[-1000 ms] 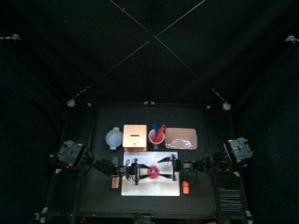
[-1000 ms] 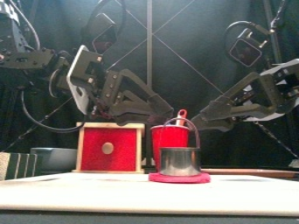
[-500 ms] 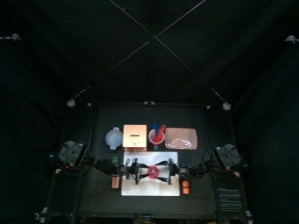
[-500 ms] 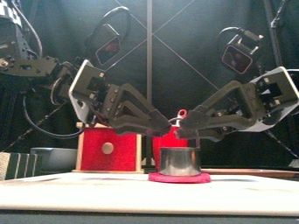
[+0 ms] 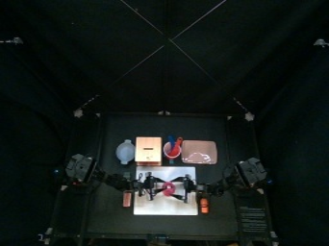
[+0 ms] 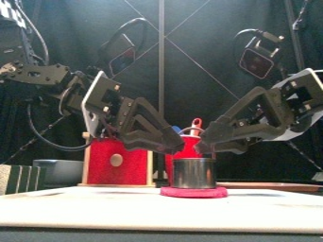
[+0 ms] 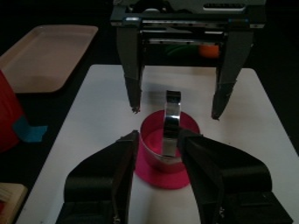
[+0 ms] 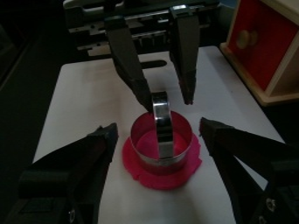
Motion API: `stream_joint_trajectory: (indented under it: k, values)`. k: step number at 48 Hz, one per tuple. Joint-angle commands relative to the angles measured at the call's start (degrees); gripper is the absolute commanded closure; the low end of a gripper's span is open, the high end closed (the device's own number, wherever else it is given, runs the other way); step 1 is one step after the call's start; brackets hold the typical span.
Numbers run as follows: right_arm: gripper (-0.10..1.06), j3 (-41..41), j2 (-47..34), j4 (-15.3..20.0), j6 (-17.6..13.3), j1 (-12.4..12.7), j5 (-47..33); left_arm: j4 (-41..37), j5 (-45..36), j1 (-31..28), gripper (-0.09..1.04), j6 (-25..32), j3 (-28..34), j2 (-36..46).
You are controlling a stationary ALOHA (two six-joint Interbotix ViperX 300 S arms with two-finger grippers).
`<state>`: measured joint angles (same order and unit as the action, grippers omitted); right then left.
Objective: Get the cutter from the drawer then cut the dough then place the extra dough in the bowl
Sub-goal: Cut the dough
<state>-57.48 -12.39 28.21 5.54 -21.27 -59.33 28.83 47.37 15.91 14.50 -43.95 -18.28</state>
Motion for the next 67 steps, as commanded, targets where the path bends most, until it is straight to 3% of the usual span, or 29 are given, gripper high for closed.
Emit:
stream_joint_trajectory:
  k: [1,15,31,49,67]
  values:
    - [-0.06,-0.35,3.69,0.09,-0.09,-0.09,0.44,0.0,-0.35,-0.09,0.17,0.09,1.93,0.62]
    - [-0.06,0.26,3.96,0.0,0.26,0.35,5.71,-0.26,-2.11,0.35,0.18,0.09,2.37,-0.53]
    - [-0.04,0.7,3.78,0.0,0.26,1.23,6.15,-0.44,-2.81,0.53,0.18,0.18,2.37,-0.35]
    - [0.21,1.23,3.69,-0.44,0.53,2.11,6.59,-1.14,-2.81,0.53,0.18,0.26,2.46,0.26]
    - [0.25,2.11,2.81,-0.7,0.53,3.43,10.11,-2.29,-2.81,0.62,0.18,0.26,2.29,1.93]
